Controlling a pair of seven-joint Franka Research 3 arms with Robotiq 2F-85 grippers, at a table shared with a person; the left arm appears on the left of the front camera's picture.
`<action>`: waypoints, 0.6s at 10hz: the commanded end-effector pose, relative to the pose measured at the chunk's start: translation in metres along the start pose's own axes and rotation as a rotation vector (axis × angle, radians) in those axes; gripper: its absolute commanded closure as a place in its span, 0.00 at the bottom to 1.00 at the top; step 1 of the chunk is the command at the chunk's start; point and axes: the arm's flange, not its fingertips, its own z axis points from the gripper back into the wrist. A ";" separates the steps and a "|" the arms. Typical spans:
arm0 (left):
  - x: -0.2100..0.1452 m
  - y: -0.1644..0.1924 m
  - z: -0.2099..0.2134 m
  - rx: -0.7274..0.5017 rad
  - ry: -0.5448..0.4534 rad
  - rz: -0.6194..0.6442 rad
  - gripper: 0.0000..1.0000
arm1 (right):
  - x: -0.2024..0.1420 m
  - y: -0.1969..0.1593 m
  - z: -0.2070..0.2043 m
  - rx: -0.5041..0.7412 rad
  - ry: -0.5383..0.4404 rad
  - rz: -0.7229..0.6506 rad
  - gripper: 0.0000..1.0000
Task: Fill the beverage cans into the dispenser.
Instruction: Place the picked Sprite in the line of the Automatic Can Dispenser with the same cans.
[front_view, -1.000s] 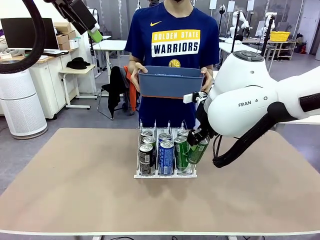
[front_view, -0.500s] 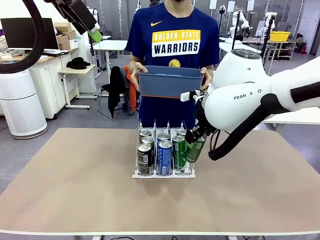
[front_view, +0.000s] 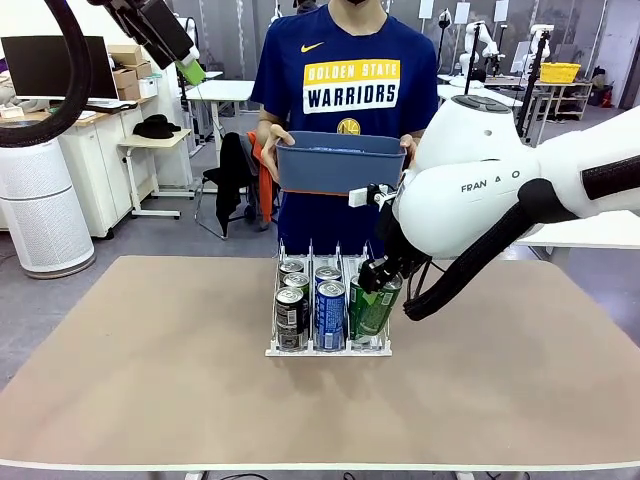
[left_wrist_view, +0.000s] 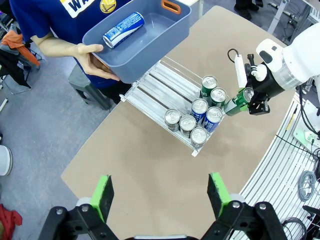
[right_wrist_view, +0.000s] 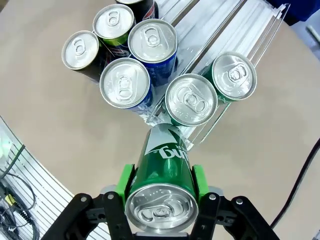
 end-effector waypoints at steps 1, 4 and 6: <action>-0.001 0.000 0.000 -0.004 0.005 0.006 0.00 | 0.006 -0.004 0.005 -0.007 -0.052 -0.015 0.42; -0.001 0.000 0.000 -0.004 0.005 0.006 0.00 | 0.017 -0.012 -0.004 -0.068 -0.080 -0.020 0.42; -0.001 0.000 0.000 -0.004 0.005 0.006 0.00 | 0.021 -0.019 -0.013 -0.055 -0.077 -0.004 0.42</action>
